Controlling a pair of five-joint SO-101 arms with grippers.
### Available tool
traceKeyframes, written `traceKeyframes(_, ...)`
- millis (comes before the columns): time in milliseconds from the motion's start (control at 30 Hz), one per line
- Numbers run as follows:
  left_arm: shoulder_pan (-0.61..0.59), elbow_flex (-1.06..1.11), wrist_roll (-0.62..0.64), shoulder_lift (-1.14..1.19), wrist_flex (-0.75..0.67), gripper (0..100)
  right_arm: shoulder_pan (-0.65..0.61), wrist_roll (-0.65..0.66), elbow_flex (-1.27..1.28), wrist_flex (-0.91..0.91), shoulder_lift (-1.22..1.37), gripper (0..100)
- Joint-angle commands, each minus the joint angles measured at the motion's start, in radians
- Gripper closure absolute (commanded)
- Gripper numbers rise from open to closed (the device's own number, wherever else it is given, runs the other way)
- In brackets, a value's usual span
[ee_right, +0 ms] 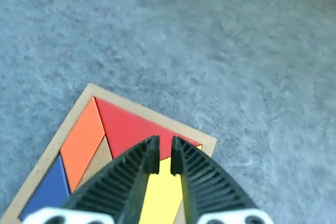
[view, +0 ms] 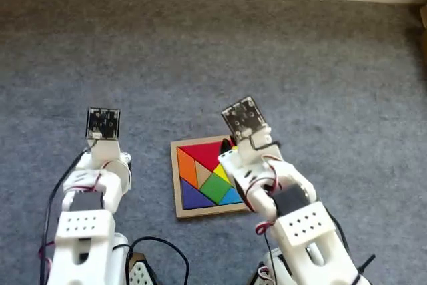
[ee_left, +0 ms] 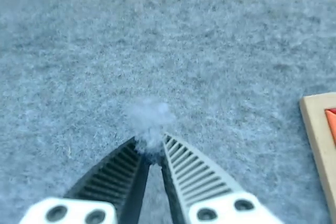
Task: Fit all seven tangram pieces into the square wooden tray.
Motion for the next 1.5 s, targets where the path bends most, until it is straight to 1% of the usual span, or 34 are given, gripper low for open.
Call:
traceKeyframes(0, 0.021, 0.068, 0.0, -0.153, -0.044, 100, 0.012, -0.014, 0.018, -0.035, -0.116, 94.7)
traceKeyframes(200, 0.022, 0.196, 0.0, -0.406, -0.08, 100, 0.013, -0.015, 0.091, -0.035, -0.318, 94.7)
traceKeyframes(367, 0.022, 0.194, 0.002, -0.561, 0.081, 100, 0.013, -0.014, 0.127, -0.035, -0.547, 94.7)
traceKeyframes(500, 0.022, 0.194, 0.002, -0.621, 0.141, 100, 0.019, -0.012, 0.188, -0.03, -0.769, 94.7)
traceKeyframes(567, 0.022, 0.194, 0.002, -0.638, 0.158, 100, 0.058, -0.012, 0.246, -0.028, -0.84, 94.5)
traceKeyframes(667, 0.022, 0.194, 0.002, -0.641, 0.163, 100, 0.147, -0.017, 0.315, -0.028, -0.791, 94.3)
traceKeyframes(800, 0.022, 0.194, 0.002, -0.639, 0.164, 100, 0.243, -0.017, 0.433, -0.015, -0.817, 94.3)
traceKeyframes(900, 0.022, 0.194, 0.002, -0.639, 0.164, 100, 0.282, -0.018, 0.561, 0.039, -0.819, 94.3)
traceKeyframes(967, 0.022, 0.194, 0.002, -0.639, 0.164, 100, 0.285, -0.018, 0.625, 0.162, -0.808, 94.5)
traceKeyframes(1167, 0.022, 0.194, 0.002, -0.639, 0.164, 100, 0.217, -0.018, 0.618, 0.498, -0.806, 94.5)
traceKeyframes(1267, 0.022, 0.194, 0.002, -0.639, 0.164, 100, 0.216, -0.018, 0.61, 0.638, -0.806, 94.7)
traceKeyframes(1467, 0.022, 0.194, 0.002, -0.641, 0.164, 100, 0.217, -0.012, 0.61, 0.633, -0.806, 94.7)
